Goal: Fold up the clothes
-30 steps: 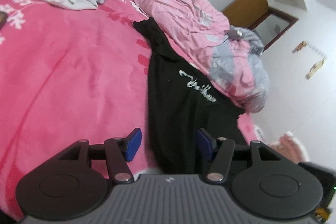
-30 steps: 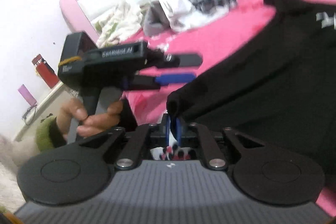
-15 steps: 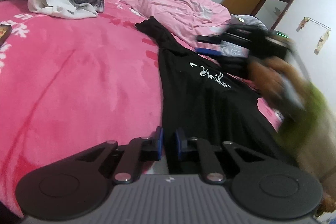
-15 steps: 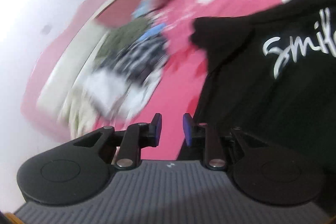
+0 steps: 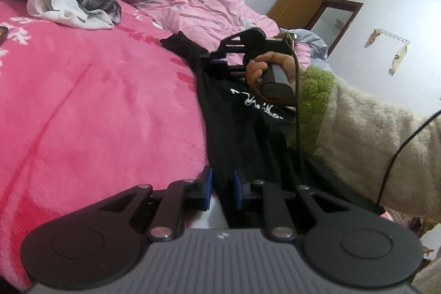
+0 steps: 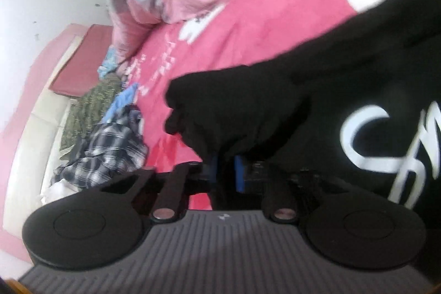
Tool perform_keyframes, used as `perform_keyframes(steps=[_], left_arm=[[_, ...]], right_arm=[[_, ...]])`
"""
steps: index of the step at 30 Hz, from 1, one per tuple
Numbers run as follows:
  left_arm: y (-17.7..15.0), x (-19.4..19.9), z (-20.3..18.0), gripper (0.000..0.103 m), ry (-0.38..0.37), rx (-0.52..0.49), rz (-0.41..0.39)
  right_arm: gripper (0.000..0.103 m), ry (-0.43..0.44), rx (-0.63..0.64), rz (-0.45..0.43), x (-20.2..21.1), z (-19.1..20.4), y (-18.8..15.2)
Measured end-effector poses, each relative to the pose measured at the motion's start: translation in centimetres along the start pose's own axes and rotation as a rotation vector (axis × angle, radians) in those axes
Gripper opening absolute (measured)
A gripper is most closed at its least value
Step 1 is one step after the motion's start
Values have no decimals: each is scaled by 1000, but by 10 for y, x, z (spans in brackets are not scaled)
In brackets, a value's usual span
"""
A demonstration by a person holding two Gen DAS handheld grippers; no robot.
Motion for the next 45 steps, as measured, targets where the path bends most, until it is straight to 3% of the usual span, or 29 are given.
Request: perform_keyframes(steps=[7, 15, 19, 20, 21, 22, 23, 26, 30, 36, 40, 45], left_arm=[[-2, 1, -3, 18, -1, -31, -12], [-2, 2, -1, 17, -17, -15, -16], [-2, 3, 0, 17, -25, -6, -17], [-2, 3, 1, 17, -28, -1, -16], [-2, 3, 1, 17, -31, 5, -15], [-2, 4, 2, 18, -36, 13, -14], [-2, 5, 2, 20, -43, 26, -13], [-1, 9, 4, 26, -59, 70, -11], [2, 14, 0, 34, -33, 78, -6], [17, 27, -10, 45, 59, 41, -46], [32, 32, -26, 46, 71, -7, -62], [32, 9, -65, 46, 49, -102, 15]], right_arm=[[2, 78, 247, 47, -18, 50, 0], [2, 23, 396, 120, -71, 74, -29], [5, 2, 366, 203, -89, 64, -33], [8, 7, 325, 227, -85, 64, -29], [18, 16, 287, 247, -79, 63, -27], [29, 34, 256, 256, -68, 63, -26], [31, 54, 230, 262, -55, 63, -25], [32, 132, 196, 254, 8, 62, -24], [33, 251, 109, 201, 122, 40, -20], [34, 347, -112, 35, 305, -40, -22], [35, 273, -157, -129, 396, -99, -33], [36, 95, -208, -286, 456, -178, -48]])
Point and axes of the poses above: each gripper's, at about its wrist camera, not at the fingertips, and x roughly against the way its jaws point, z to its left, y to its top, the point moved 6 cm from there along -x, roughly the way its jaws point, and after that the axes turned 5 degrees about -x, right-handed, at the moved point
